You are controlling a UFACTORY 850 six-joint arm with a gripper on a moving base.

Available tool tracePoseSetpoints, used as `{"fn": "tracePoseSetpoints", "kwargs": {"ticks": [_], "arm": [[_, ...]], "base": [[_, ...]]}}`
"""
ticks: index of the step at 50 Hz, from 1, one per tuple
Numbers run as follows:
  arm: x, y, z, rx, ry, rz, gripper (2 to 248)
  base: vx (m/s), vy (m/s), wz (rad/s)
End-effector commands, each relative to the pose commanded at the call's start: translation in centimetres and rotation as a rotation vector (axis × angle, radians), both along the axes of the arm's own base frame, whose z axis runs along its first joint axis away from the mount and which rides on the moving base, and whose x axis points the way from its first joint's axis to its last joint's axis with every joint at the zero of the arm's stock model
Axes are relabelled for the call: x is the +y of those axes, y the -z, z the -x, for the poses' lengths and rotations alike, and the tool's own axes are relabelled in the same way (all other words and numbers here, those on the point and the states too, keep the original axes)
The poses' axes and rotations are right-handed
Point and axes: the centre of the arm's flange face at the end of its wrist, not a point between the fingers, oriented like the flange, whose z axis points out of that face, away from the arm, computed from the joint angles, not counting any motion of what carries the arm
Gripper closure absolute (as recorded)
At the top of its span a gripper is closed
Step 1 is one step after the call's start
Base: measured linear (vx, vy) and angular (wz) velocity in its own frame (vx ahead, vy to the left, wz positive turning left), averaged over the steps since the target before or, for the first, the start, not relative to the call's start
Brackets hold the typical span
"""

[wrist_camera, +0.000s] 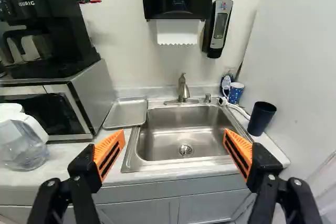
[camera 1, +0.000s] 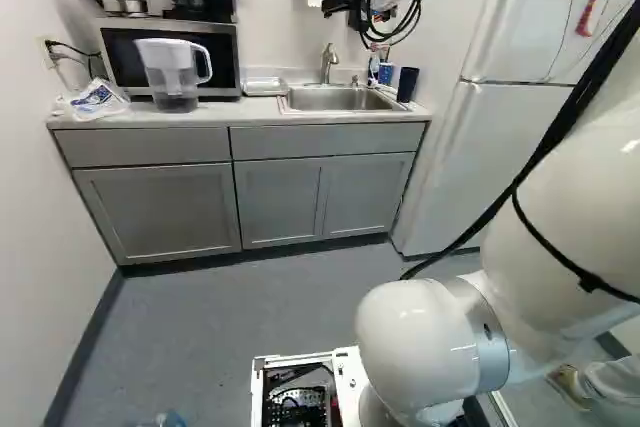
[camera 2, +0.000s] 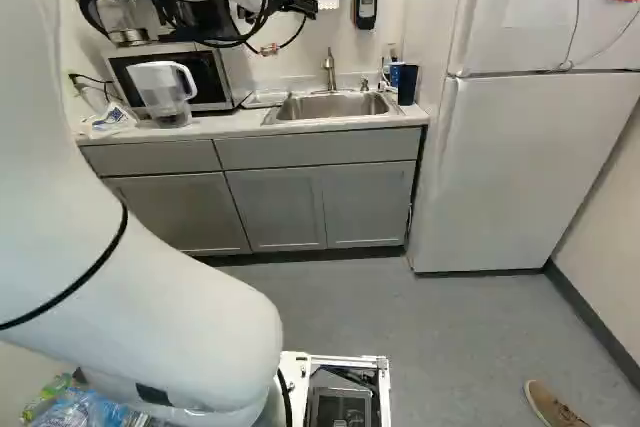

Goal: Rinse the cup and place it in the tray

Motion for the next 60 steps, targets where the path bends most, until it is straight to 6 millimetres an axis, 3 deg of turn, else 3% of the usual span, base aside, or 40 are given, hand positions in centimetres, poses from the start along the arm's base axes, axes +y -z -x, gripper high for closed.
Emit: {"fn": "tracePoseSetpoints", "kwargs": {"ticks": [27, 60], "arm": [[0.00, 0.00, 0.00, 0.000, 0.000, 0.000, 3], [0.00, 0.00, 0.00, 0.000, 0.000, 0.000, 3]], "base": [[0.062, -0.001, -0.019], [0.111, -0.036, -0.197]]}}
